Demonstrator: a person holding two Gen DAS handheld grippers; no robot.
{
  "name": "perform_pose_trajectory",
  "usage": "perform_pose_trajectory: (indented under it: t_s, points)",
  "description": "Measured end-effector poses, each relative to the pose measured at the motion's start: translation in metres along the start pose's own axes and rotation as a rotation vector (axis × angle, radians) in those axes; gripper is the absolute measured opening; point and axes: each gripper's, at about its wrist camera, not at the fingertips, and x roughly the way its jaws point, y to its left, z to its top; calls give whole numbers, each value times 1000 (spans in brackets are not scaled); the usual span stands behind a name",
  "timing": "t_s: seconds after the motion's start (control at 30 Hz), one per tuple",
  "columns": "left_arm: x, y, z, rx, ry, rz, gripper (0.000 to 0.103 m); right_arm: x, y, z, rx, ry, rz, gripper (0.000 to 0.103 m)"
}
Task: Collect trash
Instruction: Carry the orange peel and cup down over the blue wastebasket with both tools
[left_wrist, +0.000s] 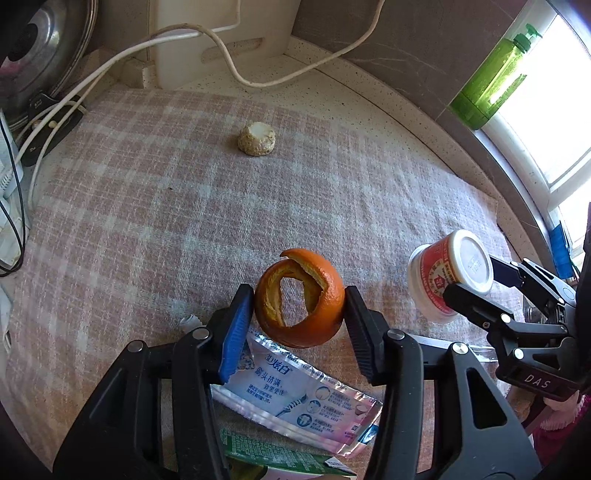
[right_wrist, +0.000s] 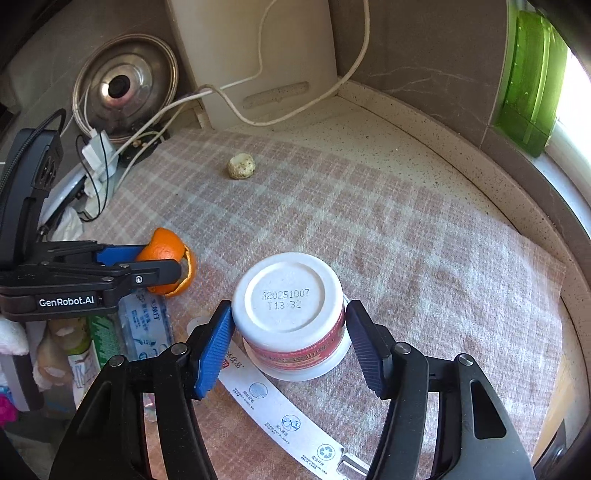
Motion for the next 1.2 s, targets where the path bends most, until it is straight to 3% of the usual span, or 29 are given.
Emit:
perform_pose_trajectory:
  t_s: [0.6, 1.2]
  points:
    - [-77, -11, -30, 39, -112, -7, 51, -67, 20, -8, 27, -110, 22, 61]
    - [-143, 30, -114, 34, -140, -6, 51, -121, 74, -67, 88, -140, 48, 61]
